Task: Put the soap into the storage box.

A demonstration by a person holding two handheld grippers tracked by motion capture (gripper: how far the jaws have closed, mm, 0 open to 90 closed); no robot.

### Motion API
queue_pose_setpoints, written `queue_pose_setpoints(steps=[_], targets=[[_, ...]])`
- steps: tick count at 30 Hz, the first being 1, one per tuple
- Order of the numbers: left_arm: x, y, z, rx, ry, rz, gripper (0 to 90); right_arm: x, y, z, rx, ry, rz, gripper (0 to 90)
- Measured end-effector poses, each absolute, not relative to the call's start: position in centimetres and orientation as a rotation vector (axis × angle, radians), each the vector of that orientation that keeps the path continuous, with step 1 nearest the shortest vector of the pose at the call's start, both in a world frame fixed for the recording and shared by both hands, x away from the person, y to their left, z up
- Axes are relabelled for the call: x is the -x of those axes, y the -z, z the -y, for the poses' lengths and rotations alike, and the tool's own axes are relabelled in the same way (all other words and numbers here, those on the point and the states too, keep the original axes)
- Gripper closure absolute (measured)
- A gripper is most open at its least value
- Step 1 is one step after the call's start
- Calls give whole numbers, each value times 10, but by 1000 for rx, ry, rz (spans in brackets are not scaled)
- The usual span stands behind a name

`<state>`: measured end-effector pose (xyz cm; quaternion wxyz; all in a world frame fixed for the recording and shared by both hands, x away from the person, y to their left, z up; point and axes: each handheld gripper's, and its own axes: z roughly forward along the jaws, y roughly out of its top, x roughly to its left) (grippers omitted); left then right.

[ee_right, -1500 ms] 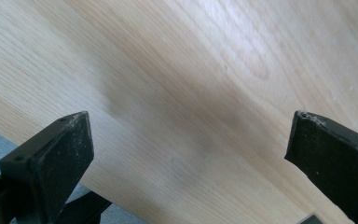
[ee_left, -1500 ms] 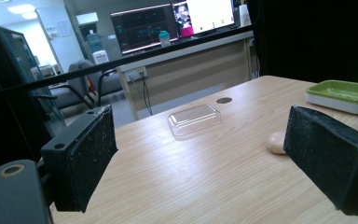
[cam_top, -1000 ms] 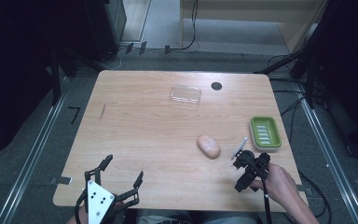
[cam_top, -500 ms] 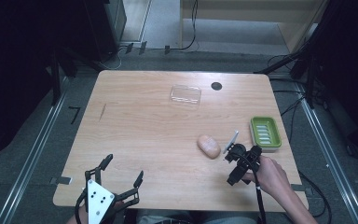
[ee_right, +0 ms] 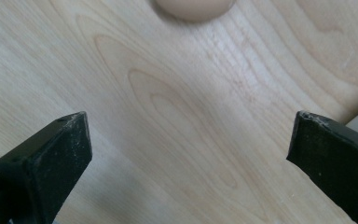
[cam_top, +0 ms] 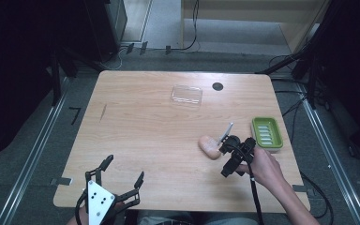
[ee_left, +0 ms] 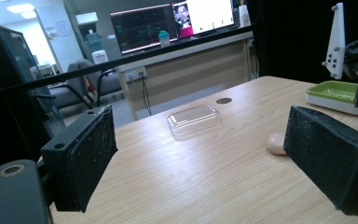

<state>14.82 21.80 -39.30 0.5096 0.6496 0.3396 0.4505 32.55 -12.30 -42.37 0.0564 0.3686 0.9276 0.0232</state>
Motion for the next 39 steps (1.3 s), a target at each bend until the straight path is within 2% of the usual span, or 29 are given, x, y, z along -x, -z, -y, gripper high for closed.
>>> queue_pose_setpoints(steps=[39], targets=[[-148,393,-219,-1562,-1088,-815,99,-385,427,80,-1163,-131,-2864,0]])
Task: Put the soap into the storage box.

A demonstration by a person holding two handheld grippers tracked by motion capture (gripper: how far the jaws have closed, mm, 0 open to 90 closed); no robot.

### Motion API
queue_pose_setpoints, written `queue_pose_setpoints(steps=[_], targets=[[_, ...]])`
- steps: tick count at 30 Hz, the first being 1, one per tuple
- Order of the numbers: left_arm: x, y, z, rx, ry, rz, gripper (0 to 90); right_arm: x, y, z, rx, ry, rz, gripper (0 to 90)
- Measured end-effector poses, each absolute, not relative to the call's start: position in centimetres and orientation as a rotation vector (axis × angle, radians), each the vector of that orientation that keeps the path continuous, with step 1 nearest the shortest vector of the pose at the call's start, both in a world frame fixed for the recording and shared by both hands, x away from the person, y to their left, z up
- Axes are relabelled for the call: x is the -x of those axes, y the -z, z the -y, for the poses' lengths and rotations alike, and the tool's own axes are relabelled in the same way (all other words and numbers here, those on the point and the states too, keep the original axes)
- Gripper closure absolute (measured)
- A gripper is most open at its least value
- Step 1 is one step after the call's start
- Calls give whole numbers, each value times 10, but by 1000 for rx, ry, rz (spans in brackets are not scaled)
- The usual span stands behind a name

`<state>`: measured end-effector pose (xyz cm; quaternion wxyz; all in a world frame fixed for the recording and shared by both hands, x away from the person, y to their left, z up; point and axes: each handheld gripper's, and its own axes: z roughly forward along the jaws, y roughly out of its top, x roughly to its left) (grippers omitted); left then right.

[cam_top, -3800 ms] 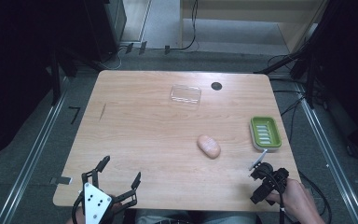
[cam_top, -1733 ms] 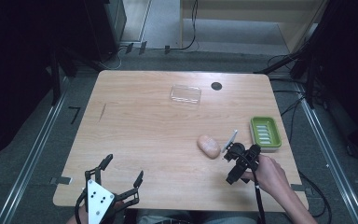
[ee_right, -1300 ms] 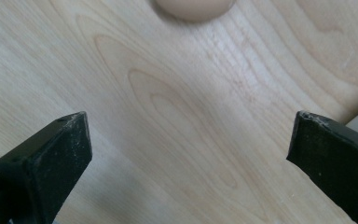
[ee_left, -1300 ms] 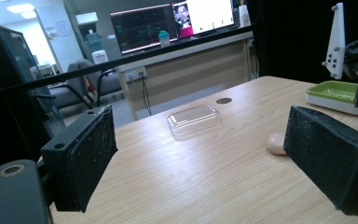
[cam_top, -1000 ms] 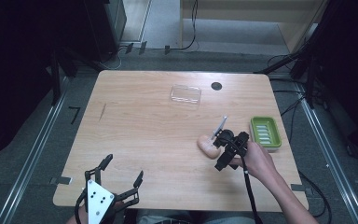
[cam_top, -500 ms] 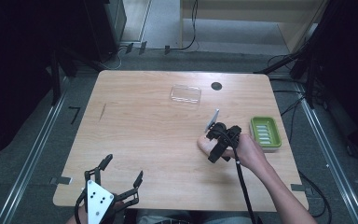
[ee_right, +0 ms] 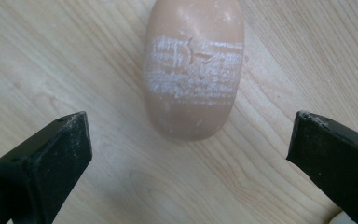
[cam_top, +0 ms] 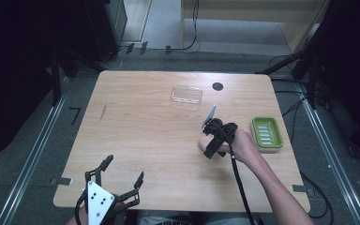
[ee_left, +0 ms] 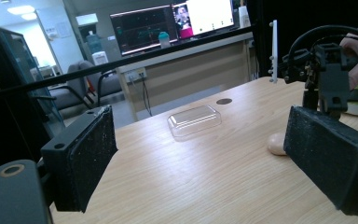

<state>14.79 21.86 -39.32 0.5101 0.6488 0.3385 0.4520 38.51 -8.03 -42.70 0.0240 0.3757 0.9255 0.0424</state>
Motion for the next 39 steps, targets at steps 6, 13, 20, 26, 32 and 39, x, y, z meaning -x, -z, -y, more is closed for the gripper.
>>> queue_pose_setpoints(steps=[6,13,20,26,32,39], targets=[[-148,393,-218,-1565,-1088,-813,99,-396,433,76,-1191,-109,-2867,0],[-148,393,-219,-1564,-1087,-814,99,-404,443,67,-1208,-61,-2873,0],[-148,393,-219,-1562,-1087,-814,99,-408,452,55,-1187,21,-2872,14],[-148,393,-219,-1563,-1087,-814,99,-411,458,51,-1196,38,-2880,50],[-148,393,-219,-1563,-1087,-814,99,-412,459,50,-1189,47,-2880,158],[-148,393,-219,-1563,-1088,-814,99,-413,460,51,-1201,58,-2872,246]])
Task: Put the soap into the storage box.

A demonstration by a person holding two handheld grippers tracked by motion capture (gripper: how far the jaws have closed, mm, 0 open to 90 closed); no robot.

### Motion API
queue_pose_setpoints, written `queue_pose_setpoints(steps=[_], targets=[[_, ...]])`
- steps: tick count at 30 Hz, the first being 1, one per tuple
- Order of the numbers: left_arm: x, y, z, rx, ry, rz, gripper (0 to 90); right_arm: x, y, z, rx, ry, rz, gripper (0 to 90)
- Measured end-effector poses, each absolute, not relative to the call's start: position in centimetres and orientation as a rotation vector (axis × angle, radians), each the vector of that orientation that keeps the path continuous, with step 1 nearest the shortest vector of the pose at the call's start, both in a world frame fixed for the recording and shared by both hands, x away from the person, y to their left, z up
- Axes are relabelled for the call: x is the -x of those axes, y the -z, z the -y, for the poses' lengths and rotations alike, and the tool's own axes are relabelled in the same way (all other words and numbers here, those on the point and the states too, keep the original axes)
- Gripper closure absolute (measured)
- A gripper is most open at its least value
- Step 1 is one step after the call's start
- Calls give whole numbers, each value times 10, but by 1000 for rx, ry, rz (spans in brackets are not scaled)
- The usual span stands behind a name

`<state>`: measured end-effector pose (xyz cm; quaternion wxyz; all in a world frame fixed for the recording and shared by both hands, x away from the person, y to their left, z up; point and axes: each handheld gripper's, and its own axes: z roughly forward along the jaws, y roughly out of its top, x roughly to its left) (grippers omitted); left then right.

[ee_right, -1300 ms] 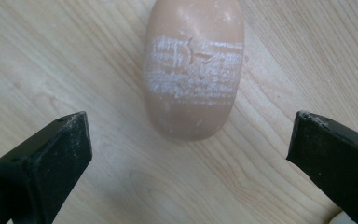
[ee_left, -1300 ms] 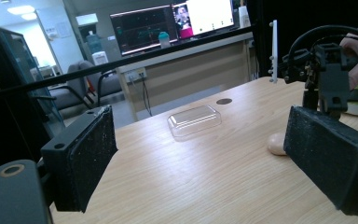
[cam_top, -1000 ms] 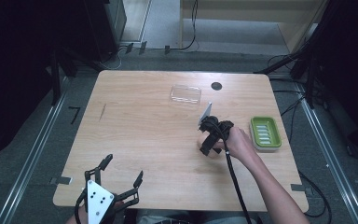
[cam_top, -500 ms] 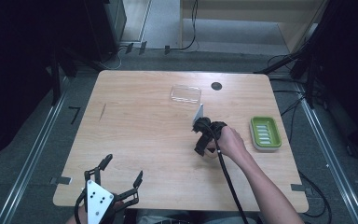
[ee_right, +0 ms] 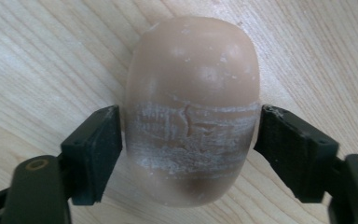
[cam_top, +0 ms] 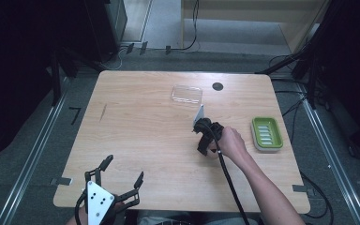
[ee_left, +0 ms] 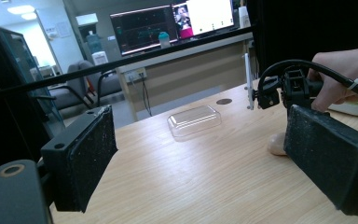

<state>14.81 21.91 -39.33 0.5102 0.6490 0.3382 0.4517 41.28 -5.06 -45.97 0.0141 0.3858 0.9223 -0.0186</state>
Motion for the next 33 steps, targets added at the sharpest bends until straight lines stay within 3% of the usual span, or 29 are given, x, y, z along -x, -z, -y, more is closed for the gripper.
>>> queue_pose_setpoints(steps=[9,33], targets=[[-148,393,-219,-1563,-1088,-812,99,-414,462,51,-1201,54,-2887,322],[-148,393,-219,-1562,-1088,-812,99,-415,464,52,-1249,34,-2892,335]])
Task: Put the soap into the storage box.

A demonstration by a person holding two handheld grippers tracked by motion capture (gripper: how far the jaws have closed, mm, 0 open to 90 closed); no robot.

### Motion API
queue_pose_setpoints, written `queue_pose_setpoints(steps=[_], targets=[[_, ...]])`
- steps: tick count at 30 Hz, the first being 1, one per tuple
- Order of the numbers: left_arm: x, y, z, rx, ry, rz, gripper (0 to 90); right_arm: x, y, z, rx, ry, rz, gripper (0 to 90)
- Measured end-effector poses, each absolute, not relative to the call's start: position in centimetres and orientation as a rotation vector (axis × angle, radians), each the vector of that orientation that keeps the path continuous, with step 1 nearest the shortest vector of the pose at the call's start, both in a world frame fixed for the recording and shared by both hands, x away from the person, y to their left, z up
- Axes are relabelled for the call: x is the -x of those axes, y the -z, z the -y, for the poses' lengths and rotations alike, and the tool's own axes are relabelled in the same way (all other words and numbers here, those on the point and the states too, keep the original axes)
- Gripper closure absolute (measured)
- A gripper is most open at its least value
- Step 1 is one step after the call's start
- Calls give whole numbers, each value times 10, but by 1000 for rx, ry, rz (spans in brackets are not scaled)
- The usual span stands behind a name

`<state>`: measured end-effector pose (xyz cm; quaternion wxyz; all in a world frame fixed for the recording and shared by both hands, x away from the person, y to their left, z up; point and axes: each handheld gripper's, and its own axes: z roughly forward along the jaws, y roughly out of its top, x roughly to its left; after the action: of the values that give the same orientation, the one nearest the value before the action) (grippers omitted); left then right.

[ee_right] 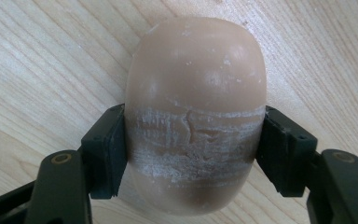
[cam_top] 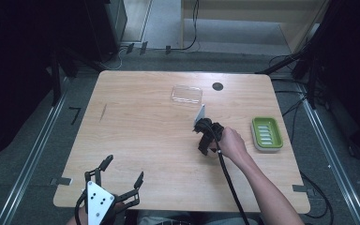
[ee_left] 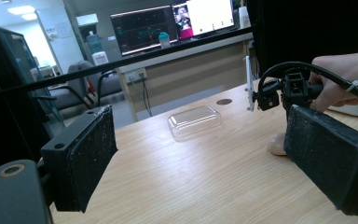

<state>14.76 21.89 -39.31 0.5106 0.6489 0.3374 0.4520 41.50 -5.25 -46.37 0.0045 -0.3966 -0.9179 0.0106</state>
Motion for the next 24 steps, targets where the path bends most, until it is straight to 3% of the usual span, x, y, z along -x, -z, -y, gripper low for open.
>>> queue_pose_setpoints(steps=[24], targets=[[-148,393,-219,-1560,-1089,-814,99,-414,448,63,1233,-33,2879,337]])
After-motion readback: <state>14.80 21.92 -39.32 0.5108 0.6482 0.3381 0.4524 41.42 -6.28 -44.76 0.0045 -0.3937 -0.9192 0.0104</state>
